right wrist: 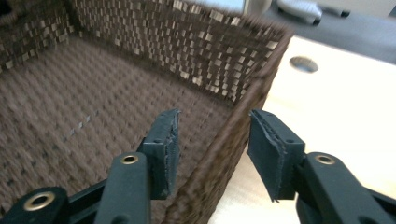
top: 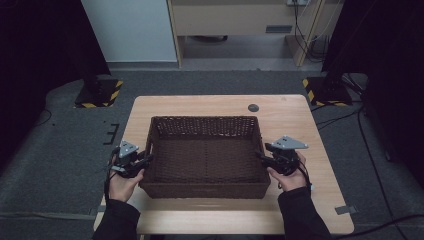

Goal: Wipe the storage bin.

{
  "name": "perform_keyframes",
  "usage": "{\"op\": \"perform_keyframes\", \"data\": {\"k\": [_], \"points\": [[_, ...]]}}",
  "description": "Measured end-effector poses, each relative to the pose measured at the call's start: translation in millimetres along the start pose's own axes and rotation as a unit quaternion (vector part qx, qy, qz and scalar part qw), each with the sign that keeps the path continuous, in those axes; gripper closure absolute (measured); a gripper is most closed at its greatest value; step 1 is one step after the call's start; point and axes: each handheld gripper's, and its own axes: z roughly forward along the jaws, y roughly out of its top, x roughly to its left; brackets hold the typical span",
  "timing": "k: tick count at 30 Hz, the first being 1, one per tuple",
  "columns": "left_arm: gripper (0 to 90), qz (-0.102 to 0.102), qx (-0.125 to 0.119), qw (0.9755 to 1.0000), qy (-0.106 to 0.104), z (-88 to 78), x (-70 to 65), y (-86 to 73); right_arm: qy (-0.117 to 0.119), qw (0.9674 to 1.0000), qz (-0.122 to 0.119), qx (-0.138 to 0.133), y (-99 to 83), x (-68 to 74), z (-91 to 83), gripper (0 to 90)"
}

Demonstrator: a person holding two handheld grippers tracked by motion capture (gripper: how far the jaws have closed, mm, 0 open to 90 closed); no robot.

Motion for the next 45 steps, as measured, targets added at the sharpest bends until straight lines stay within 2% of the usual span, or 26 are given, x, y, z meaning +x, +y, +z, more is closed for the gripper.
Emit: {"op": "perform_keyframes", "data": {"k": [4, 6, 9, 13, 21, 25, 31, 36, 41, 45], "points": [[67.8, -0.008, -0.001, 0.9999, -0.008, 0.5, 2.1, -0.7, -0.009, 0.9995, 0.016, -0.026, 3.7, -13.5, -13.0, 48.3], [67.6, -0.009, -0.001, 0.9999, -0.009, 0.8, 2.3, -0.7, -0.018, 0.9992, 0.024, -0.027, 1.8, -22.9, -18.3, 47.2], [67.6, -0.007, 0.002, 0.9999, -0.009, 1.1, 2.6, -0.2, -0.036, 0.9989, 0.026, -0.018, -4.2, -36.6, -24.3, 45.7], [67.7, -0.016, 0.0, 0.9997, -0.017, 1.8, 4.7, -0.7, -0.055, 0.9979, 0.034, 0.001, -15.9, -50.9, -30.5, 43.6], [67.5, -0.019, -0.001, 0.9996, -0.021, 2.0, 6.0, -1.2, -0.087, 0.9951, 0.029, 0.038, -45.4, -64.0, -37.1, 45.1], [67.0, -0.019, -0.001, 0.9996, -0.022, 2.0, 6.0, -1.2, -0.09, 0.9938, 0.037, 0.054, -59.9, -68.5, -38.3, 48.5], [66.6, -0.023, -0.003, 0.9994, -0.025, 2.3, 6.7, -1.6, -0.08, 0.9929, 0.046, 0.076, -78.3, -73.1, -40.9, 53.0], [66.2, -0.027, -0.004, 0.9992, -0.029, 2.4, 7.7, -2.1, -0.071, 0.9917, 0.052, 0.093, -89.5, -71.5, -45.6, 57.3], [65.6, -0.029, -0.004, 0.999, -0.034, 2.9, 8.9, -2.3, -0.07, 0.9895, 0.05, 0.116, -97.5, -73.7, -42.6, 65.2], [65.6, -0.028, -0.004, 0.999, -0.035, 3.3, 9.4, -2.1, -0.07, 0.9871, 0.045, 0.137, -99.9, -72.9, -37.0, 76.6]]}}
